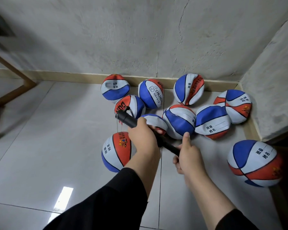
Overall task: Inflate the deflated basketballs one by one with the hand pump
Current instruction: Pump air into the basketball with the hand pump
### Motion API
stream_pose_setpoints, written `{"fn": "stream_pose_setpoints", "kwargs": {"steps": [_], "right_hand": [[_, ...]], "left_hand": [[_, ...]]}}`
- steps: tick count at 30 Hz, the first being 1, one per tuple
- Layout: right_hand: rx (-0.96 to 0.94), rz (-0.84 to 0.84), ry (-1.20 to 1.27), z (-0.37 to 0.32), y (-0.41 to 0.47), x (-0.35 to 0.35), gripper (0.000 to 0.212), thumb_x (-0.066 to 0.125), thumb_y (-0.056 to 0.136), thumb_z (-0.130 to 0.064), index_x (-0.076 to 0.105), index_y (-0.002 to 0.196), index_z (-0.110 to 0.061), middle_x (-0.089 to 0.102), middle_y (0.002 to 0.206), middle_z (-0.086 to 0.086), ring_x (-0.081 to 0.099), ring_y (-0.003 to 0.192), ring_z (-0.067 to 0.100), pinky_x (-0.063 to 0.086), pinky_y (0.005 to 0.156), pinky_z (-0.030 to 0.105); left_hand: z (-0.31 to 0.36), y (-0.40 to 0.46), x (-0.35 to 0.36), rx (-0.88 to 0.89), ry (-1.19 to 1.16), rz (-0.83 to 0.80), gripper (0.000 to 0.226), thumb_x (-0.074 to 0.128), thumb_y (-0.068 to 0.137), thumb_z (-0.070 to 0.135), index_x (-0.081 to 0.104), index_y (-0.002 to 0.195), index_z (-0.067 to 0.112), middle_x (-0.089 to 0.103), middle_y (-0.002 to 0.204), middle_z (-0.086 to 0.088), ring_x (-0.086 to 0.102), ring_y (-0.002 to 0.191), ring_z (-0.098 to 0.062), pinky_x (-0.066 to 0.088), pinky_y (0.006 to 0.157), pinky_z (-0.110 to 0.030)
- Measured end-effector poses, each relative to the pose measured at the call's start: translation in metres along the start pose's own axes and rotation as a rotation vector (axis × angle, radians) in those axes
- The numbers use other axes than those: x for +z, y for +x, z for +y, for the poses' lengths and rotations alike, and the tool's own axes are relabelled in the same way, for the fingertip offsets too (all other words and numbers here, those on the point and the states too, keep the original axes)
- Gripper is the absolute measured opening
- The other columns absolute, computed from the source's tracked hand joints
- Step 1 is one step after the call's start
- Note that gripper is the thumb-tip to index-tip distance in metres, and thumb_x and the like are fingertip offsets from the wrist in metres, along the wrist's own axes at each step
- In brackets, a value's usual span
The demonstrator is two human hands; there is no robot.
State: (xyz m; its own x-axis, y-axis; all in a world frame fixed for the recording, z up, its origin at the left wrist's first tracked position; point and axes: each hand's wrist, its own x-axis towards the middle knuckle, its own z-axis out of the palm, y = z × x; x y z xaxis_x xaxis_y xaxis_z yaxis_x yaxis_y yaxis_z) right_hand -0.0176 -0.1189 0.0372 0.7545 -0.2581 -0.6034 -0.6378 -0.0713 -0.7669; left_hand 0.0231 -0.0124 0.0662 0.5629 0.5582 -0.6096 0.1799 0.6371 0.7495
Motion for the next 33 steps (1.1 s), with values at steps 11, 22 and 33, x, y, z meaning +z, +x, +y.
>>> {"fn": "stream_pose_setpoints", "kwargs": {"steps": [11,22,33], "right_hand": [[0.013,-0.030,0.024,0.002,0.005,-0.002,0.077,0.031,0.102,-0.068,0.065,0.093,0.000,0.056,0.055,0.016,0.037,0.032,0.019,0.028,0.039,0.020],[0.026,0.004,0.021,0.008,0.012,-0.021,0.072,0.030,0.104,-0.065,0.061,0.098,-0.001,0.052,0.051,0.012,0.034,0.029,0.014,0.024,0.036,0.018],[-0.125,0.027,-0.062,0.002,0.006,0.013,0.092,0.023,0.081,-0.086,0.072,0.084,-0.010,0.068,0.067,0.016,0.060,0.059,0.030,0.048,0.059,0.040]], "left_hand": [[-0.012,-0.011,0.001,-0.058,0.028,-0.090,0.019,0.051,0.094,0.016,0.055,0.102,0.000,0.054,0.055,-0.009,0.055,0.041,-0.023,0.048,0.047,-0.027],[0.001,0.024,-0.013,-0.004,-0.016,0.024,0.016,0.050,0.093,0.019,0.052,0.106,0.009,0.051,0.052,-0.002,0.056,0.043,-0.023,0.048,0.051,-0.030],[-0.023,-0.013,-0.001,-0.067,0.008,-0.089,0.041,0.050,0.083,0.021,0.058,0.110,-0.009,0.055,0.065,-0.019,0.055,0.042,-0.026,0.049,0.046,-0.031]]}}
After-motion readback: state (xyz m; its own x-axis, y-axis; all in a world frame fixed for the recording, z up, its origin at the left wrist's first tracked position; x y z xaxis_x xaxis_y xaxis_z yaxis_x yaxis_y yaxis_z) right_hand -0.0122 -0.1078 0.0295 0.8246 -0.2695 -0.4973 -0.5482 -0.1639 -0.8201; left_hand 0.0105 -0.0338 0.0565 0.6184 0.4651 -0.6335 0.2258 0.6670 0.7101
